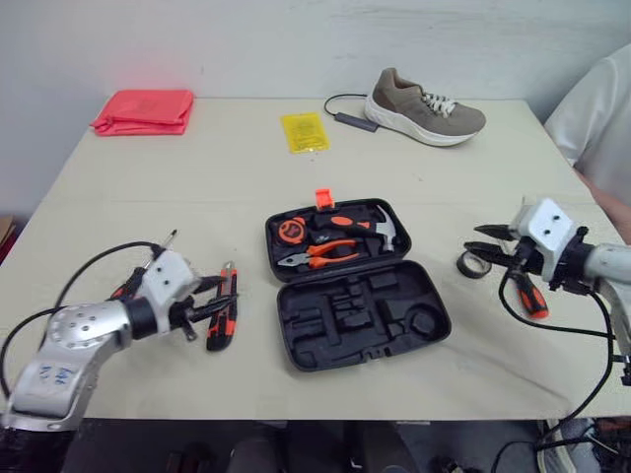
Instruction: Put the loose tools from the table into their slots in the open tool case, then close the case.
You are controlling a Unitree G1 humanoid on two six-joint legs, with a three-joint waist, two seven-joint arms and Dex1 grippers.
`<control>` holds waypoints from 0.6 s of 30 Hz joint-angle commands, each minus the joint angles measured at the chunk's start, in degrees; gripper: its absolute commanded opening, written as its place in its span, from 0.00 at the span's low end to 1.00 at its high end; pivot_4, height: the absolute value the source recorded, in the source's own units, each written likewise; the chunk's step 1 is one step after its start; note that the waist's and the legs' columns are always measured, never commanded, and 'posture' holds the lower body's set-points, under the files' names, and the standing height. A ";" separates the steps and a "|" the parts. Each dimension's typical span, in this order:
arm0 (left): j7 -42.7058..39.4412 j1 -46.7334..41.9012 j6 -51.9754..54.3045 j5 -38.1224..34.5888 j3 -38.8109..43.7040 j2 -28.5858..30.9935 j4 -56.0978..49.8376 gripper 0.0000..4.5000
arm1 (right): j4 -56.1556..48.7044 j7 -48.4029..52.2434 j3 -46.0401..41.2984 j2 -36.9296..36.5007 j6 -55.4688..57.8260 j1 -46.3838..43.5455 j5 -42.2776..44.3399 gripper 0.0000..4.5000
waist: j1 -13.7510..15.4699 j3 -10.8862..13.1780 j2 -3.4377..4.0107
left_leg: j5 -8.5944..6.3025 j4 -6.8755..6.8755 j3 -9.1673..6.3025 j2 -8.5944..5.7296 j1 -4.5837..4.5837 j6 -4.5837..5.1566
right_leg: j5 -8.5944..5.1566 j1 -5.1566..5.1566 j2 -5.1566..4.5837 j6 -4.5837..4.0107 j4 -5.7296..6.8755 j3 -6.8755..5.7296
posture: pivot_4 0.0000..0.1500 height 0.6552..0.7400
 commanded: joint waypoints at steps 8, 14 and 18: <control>3.10 -4.54 5.01 3.09 -5.78 -2.85 -1.76 0.02 | 4.96 -1.01 5.88 4.44 -1.13 -4.45 -5.29 0.00 | 0.74 0.00 0.00 | 0.00 0.09 0.03 0.03 -0.01 0.00 | 0.00 -0.02 0.21 0.00 0.10 0.10 | 1.00 1.00; 4.32 -9.02 6.96 4.91 -9.89 -6.09 -0.42 0.02 | 7.28 -1.17 7.53 7.35 -2.14 -5.79 -7.17 0.00 | 0.70 0.00 0.00 | 0.00 0.11 0.03 0.03 -0.01 0.00 | 0.00 -0.02 0.28 0.00 0.13 0.09 | 1.00 1.00; 5.01 -12.19 8.60 7.52 -14.48 -8.00 1.64 0.02 | 9.13 -0.71 8.79 9.34 -3.04 -7.38 -7.80 0.00 | 0.65 0.00 0.00 | 0.00 0.12 0.06 0.04 -0.01 0.00 | 0.00 -0.04 0.33 0.00 0.14 0.08 | 1.00 1.00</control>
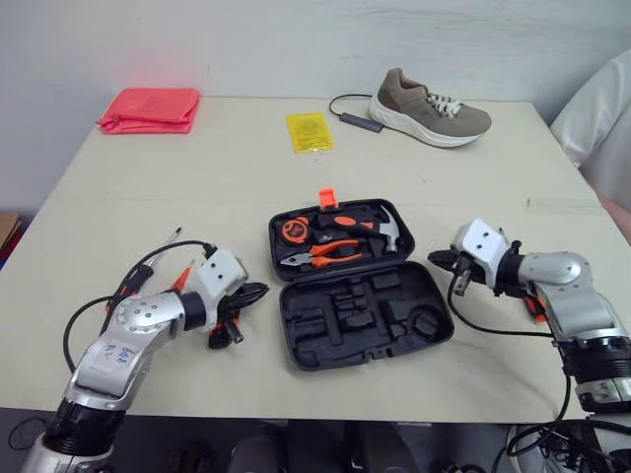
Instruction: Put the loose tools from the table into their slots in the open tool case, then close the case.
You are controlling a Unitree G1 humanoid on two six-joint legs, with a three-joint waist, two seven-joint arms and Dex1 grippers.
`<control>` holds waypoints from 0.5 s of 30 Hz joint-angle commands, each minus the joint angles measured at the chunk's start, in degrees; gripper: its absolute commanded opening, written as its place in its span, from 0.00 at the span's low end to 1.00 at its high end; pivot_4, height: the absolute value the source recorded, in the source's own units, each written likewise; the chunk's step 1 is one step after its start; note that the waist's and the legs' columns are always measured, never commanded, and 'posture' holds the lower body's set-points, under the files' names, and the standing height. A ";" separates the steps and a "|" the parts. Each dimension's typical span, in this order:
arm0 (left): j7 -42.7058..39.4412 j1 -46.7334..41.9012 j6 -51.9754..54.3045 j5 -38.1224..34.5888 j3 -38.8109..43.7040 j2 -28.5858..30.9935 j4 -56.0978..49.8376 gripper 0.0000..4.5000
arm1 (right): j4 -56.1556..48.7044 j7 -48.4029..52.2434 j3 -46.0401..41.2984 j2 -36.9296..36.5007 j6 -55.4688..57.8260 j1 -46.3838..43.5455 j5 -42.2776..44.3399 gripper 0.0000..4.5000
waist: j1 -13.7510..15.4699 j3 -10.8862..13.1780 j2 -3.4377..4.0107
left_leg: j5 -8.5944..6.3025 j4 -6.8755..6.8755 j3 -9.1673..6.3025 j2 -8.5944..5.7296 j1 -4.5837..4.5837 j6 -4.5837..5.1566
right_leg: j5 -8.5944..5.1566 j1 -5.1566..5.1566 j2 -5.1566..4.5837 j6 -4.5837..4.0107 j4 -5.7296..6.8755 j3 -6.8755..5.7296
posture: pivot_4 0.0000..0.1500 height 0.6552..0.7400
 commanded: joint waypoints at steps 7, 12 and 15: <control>1.07 -4.29 -1.45 4.78 -6.43 -5.21 5.07 0.02 | 0.17 2.26 0.46 2.59 -3.93 -2.50 0.27 0.00 | 0.04 0.00 0.00 | 0.00 0.01 0.01 0.02 0.00 0.00 | 0.00 -0.02 0.04 0.00 0.02 -0.02 | 1.00 1.00; -0.09 -6.04 -3.97 6.90 -7.93 -6.26 7.52 0.02 | -2.83 5.08 0.75 1.74 -1.99 -0.38 1.11 0.00 | 0.14 0.00 0.00 | 0.00 0.08 0.01 0.01 0.00 0.00 | 0.00 -0.01 0.01 0.00 0.07 -0.02 | 1.00 1.00; -1.39 -7.78 -5.38 7.45 -8.24 -6.83 9.39 0.02 | -6.91 7.31 0.16 0.15 0.30 2.86 2.44 0.00 | 0.75 0.00 0.00 | 0.00 0.08 -0.03 0.00 0.00 0.00 | 0.00 0.01 -0.01 0.00 0.07 -0.03 | 1.00 1.00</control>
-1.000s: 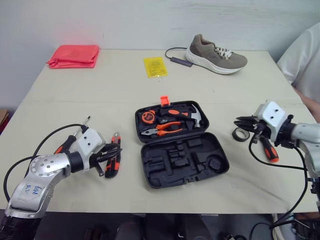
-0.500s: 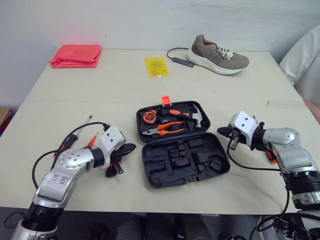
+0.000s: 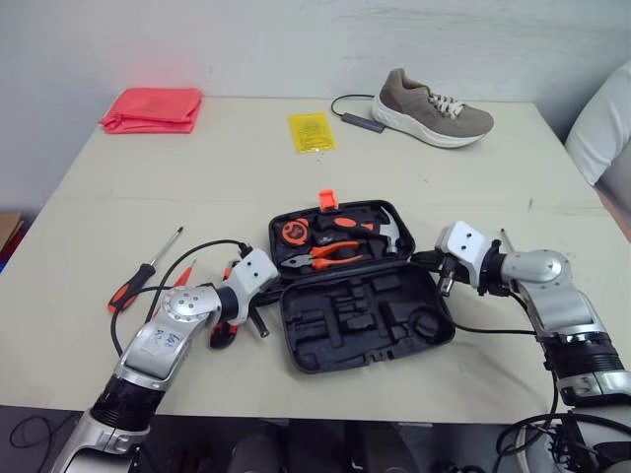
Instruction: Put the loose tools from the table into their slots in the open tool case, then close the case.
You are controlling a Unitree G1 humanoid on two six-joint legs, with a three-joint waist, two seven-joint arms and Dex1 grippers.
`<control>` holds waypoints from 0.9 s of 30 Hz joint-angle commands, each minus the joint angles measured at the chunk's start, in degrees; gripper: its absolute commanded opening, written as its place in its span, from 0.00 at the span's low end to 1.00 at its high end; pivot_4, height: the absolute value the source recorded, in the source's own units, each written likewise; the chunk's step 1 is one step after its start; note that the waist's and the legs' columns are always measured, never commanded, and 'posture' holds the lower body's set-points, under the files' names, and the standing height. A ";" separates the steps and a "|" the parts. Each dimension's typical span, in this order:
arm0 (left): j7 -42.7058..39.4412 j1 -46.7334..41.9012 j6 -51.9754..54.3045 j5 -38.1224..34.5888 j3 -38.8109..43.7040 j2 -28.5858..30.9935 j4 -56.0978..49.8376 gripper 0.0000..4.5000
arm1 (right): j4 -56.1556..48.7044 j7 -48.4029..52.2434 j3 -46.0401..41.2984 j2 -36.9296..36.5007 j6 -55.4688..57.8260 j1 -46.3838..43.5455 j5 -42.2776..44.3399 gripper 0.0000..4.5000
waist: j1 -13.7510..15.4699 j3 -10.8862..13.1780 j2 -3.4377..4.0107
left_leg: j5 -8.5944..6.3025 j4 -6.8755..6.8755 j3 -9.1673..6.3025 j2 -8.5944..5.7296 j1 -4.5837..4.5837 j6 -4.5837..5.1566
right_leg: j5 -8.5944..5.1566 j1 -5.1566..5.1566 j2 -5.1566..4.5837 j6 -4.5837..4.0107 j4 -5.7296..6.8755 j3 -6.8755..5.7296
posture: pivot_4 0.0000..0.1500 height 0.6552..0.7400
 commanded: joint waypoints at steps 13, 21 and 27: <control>-6.64 -2.87 -4.59 2.14 -1.18 0.00 2.88 0.02 | -25.65 1.82 -6.27 -5.05 10.93 18.08 7.83 0.00 | 1.03 0.00 -0.01 | -0.01 0.02 0.00 -0.01 0.00 0.01 | 0.00 0.01 -0.01 0.00 0.00 0.00 | 1.00 1.00; -8.23 -1.04 -5.05 1.73 -1.02 -0.09 0.66 0.02 | -27.79 -0.13 -6.06 -4.70 11.50 19.90 7.53 0.00 | 0.98 0.00 -0.01 | -0.01 -0.03 -0.01 0.00 0.00 0.01 | 0.00 0.01 0.00 0.00 -0.06 -0.02 | 1.00 1.00; -8.71 0.30 -4.60 1.55 0.07 0.40 -0.30 0.02 | -26.46 -0.70 -5.98 -5.27 10.56 19.81 6.59 0.00 | 0.99 0.00 -0.01 | -0.01 -0.03 0.00 0.00 0.01 0.02 | 0.00 0.01 0.00 0.00 -0.05 -0.02 | 1.00 1.00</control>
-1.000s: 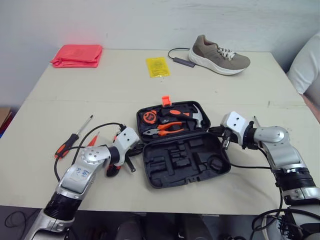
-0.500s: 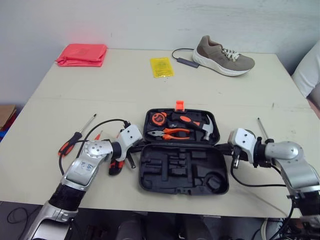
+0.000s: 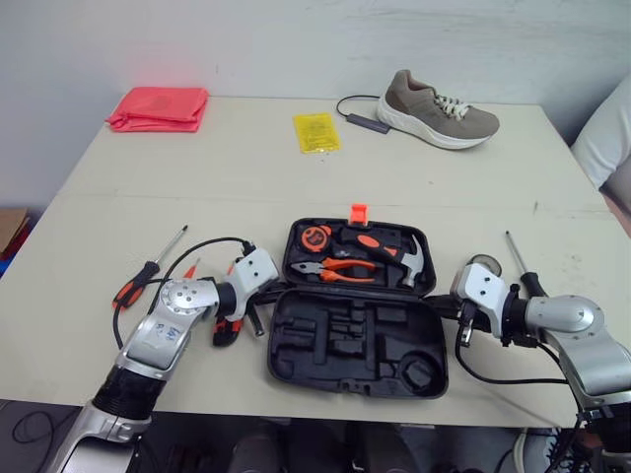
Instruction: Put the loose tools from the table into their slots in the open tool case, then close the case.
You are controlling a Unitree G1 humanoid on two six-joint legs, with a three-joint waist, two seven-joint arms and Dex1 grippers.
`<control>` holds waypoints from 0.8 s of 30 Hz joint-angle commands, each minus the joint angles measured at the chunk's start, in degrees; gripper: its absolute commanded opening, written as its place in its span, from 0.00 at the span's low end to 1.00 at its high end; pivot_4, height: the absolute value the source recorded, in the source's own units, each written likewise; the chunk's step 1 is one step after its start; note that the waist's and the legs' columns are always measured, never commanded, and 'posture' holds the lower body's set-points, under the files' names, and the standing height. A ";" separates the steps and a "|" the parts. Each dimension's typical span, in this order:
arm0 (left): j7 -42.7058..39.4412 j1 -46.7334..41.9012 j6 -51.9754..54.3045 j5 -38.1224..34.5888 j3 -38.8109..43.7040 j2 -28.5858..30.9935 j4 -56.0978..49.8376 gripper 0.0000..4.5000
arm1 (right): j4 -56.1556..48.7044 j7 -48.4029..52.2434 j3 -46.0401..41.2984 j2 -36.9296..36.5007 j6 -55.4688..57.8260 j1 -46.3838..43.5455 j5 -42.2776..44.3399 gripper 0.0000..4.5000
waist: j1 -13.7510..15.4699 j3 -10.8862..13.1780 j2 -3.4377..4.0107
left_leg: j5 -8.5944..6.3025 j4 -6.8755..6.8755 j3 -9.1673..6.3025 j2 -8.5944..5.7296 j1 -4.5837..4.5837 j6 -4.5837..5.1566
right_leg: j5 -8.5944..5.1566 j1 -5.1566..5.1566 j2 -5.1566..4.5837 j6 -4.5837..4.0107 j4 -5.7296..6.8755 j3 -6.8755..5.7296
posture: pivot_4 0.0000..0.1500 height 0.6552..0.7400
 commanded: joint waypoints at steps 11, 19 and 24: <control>-9.39 5.94 -0.41 -10.12 11.71 8.43 -10.78 0.02 | -2.52 2.78 -11.37 -4.08 -6.71 5.93 5.42 0.00 | -0.01 0.02 -0.01 | 0.00 -0.06 0.00 0.03 -0.05 0.00 | -0.01 -0.06 -0.06 -0.01 -0.04 0.05 | 1.00 1.00; -14.25 14.61 -8.16 -15.10 33.16 17.43 0.20 0.31 | -1.91 6.81 -34.79 -5.14 -11.78 22.26 12.16 0.34 | 0.00 0.02 -0.01 | -0.05 -0.12 -0.09 0.02 0.05 0.03 | -0.01 0.14 -0.24 -0.02 -0.25 0.05 | 1.00 1.00; -15.59 20.14 -16.30 -13.75 46.35 21.97 16.12 0.84 | 4.36 6.99 -46.05 -1.81 -16.63 30.82 13.19 0.92 | -0.23 0.05 -0.09 | -0.21 -0.28 -0.08 0.10 0.05 -0.06 | -0.03 0.09 -0.28 -0.05 -0.41 0.05 | 1.00 1.00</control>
